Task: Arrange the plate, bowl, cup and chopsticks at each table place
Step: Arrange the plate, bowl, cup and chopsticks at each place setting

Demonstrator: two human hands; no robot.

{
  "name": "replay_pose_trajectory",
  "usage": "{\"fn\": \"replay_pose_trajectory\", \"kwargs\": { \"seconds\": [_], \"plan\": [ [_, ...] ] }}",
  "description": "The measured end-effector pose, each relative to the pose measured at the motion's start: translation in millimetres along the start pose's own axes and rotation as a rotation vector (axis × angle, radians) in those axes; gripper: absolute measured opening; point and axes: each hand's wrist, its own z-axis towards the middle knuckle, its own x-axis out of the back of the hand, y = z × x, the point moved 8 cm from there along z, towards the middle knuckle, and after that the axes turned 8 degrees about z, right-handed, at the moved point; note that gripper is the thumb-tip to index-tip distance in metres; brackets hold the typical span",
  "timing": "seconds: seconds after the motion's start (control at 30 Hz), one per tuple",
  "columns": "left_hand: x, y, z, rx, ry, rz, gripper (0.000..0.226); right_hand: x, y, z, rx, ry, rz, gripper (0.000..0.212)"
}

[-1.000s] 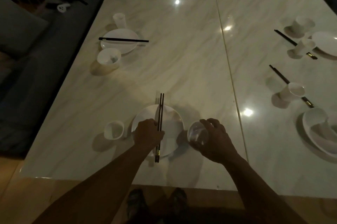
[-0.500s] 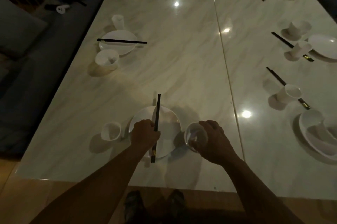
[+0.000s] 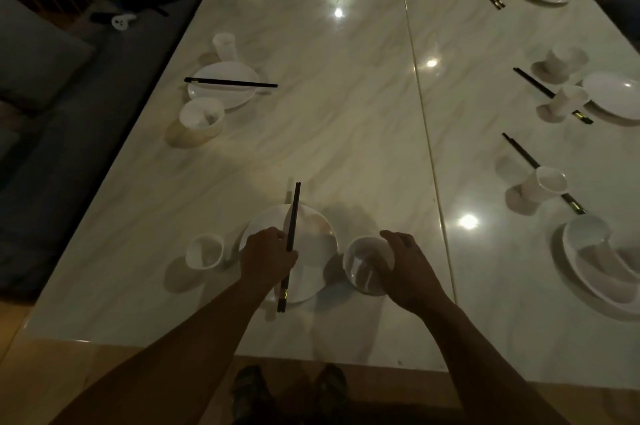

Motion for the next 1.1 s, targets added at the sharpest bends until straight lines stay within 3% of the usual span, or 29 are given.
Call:
{"fn": "replay_pose_trajectory", "kwargs": {
  "seconds": [0.13,0.33,0.63,0.93,1.1],
  "plan": [
    [12.1,11.0,2.0,-0.039,0.117,-0.024,0.055,14.8,17.8,-2.9,-0.057,0.03,0.003,0.05],
    [13.0,66.6,12.5,-0.244,0.185,-0.103,0.039,42.7,57.4,-20.0,-0.195,0.027,-0.016,0.048],
    [-26.1,184.6,32.5,-0.45,0.034,-0.183,0.026,111.1,127.6,-60.9,-0.417,0.024,-0.146,0.042],
    [-75.3,308.4,27.8,-0.66,-0.178,-0.147,0.034,211.1,160.9,-74.0,-0.502,0.263,-0.115,0.038],
    [-111.2,378.1,23.7,-0.739,-0.244,-0.089,0.046,276.3,191.4,-54.4,-0.448,0.402,-0.089,0.032]
  ]
}}
